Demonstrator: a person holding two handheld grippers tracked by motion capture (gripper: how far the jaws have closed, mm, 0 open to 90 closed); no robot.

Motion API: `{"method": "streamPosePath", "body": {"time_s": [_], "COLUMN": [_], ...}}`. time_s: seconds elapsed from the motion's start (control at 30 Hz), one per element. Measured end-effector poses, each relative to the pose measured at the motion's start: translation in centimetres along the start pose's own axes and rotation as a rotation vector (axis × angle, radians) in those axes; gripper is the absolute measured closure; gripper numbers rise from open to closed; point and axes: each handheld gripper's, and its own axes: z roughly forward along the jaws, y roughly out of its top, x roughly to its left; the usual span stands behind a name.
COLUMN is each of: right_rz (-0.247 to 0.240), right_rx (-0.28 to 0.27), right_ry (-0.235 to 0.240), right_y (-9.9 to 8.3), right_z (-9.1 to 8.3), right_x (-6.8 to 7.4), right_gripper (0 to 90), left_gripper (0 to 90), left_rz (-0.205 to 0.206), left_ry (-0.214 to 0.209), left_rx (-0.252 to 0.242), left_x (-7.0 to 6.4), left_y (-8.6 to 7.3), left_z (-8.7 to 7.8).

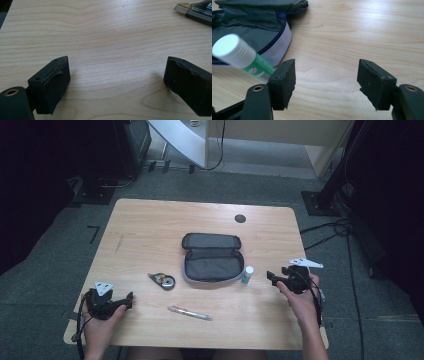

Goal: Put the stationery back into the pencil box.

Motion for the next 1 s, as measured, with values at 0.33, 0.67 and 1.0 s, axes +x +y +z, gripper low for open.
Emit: {"method": "streamPosePath", "body": {"time_s": [0.33,0.67,1.0], "right_rz": [-0.021,-0.046,-0.054], "right_rx": [-0.027,-0.049,-0.083], "right_ry": [0.046,0.084,0.104], "right_y": [-2.3,-2.9,-2.1], "right_z": [-1.0,-1.0,-0.9], "right_x": [1.8,4.0,5.7], "right_gripper": [35.7,33.0,33.9], "left_gripper": [7.0,7.0,2.9], "left_rz": [0.001,0.003,0.015], "left_ry": [-0.001,-0.002,-0.015], "left_rx": [0.000,0.000,0.010], "left_x": [0.0,0.0,-0.1], "left_y": [0.0,0.0,0.0], "left_z": [0.0,0.0,0.1]}}
